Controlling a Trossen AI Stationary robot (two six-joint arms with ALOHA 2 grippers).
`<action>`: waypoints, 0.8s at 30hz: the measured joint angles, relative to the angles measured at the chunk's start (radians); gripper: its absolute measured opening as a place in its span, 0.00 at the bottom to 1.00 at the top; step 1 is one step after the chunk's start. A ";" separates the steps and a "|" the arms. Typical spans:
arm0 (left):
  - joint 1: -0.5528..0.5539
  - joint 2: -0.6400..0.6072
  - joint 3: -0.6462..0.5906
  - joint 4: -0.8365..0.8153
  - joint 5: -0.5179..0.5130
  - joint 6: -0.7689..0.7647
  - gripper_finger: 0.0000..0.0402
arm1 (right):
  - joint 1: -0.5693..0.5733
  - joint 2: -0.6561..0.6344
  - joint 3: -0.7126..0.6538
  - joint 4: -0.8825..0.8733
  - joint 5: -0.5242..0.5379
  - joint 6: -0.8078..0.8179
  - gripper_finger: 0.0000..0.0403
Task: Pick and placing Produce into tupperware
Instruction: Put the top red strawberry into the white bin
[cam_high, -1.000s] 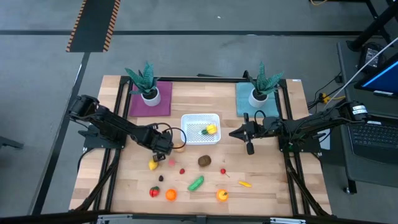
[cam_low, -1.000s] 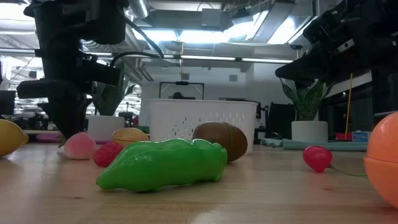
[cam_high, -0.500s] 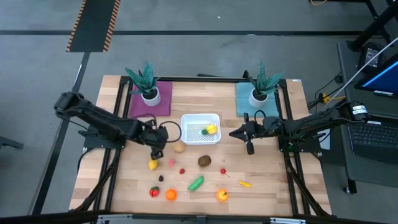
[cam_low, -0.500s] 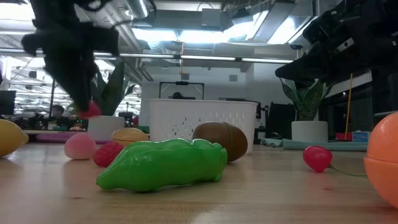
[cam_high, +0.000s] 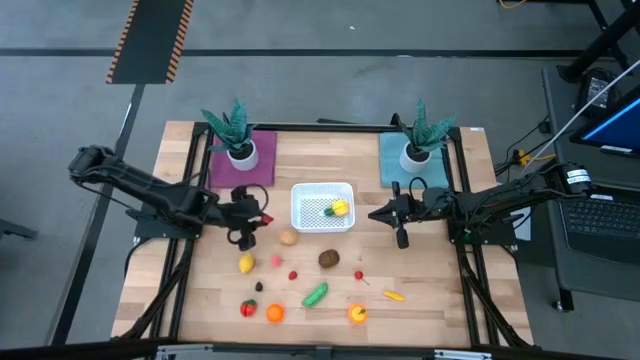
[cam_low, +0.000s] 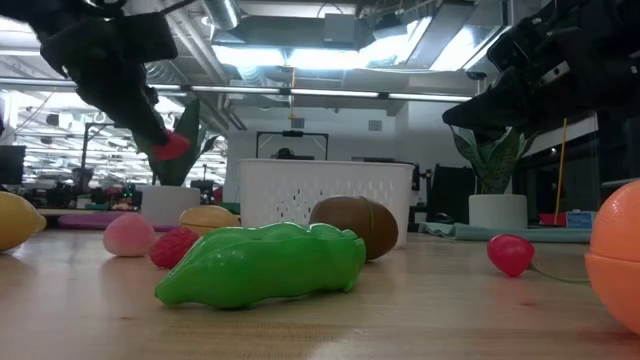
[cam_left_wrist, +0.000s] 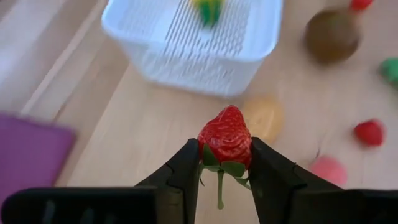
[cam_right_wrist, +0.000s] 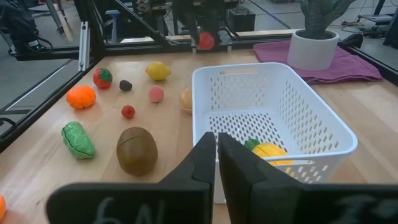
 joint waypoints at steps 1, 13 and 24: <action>0.000 -0.020 -0.030 0.060 0.000 0.023 0.26 | 0.000 0.000 0.000 0.000 0.000 -0.001 0.06; -0.007 -0.176 -0.220 0.467 0.093 0.226 0.26 | 0.000 0.000 0.000 0.001 0.000 -0.026 0.06; -0.006 -0.178 -0.304 0.657 0.138 0.236 0.26 | 0.000 0.000 0.000 0.001 0.000 -0.031 0.06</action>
